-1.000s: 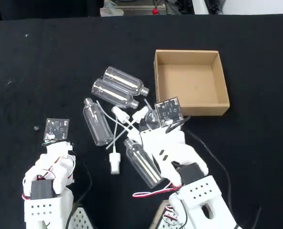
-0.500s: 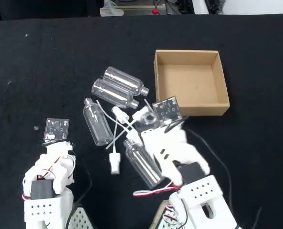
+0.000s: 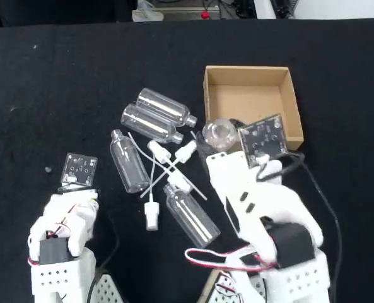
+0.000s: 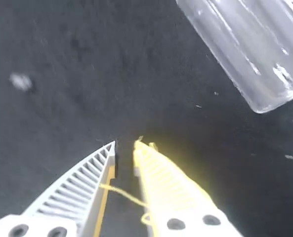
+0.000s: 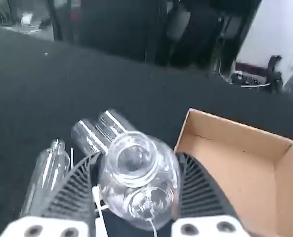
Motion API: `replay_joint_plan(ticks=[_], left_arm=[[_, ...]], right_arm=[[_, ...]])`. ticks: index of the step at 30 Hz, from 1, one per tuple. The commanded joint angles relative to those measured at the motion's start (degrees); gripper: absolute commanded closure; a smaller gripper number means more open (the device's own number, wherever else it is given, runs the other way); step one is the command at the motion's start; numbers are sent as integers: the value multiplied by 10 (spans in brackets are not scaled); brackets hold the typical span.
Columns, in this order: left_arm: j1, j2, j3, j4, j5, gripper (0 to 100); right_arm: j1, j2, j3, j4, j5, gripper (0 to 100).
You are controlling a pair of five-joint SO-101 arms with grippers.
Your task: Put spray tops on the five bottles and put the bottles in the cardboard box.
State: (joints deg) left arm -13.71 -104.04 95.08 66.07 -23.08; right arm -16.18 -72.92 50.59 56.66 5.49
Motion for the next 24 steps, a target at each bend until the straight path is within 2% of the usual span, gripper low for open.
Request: replay_joint_plan(ticks=[1,4,7,9,12,17,21,24], left_arm=[[-36,-4,-79,-43,-42,887],[-43,-4,-140,-66,-38,886],[-36,0,-204,-67,7,859],[-8,8,-233,-61,38,832],[76,72,-262,-39,40,811],[213,300,-311,-19,43,812],[306,462,-371,36,82,808],[355,542,-380,27,110,807]], right_arm=[[12,38,2,-69,-1,970],[9,36,40,-105,-17,971],[13,1,58,-97,-33,971],[12,-34,73,-81,-33,971],[13,-95,102,-67,-33,971],[14,-170,156,-67,-33,971],[56,-183,167,-67,-33,971],[90,-183,169,-67,-33,971]])
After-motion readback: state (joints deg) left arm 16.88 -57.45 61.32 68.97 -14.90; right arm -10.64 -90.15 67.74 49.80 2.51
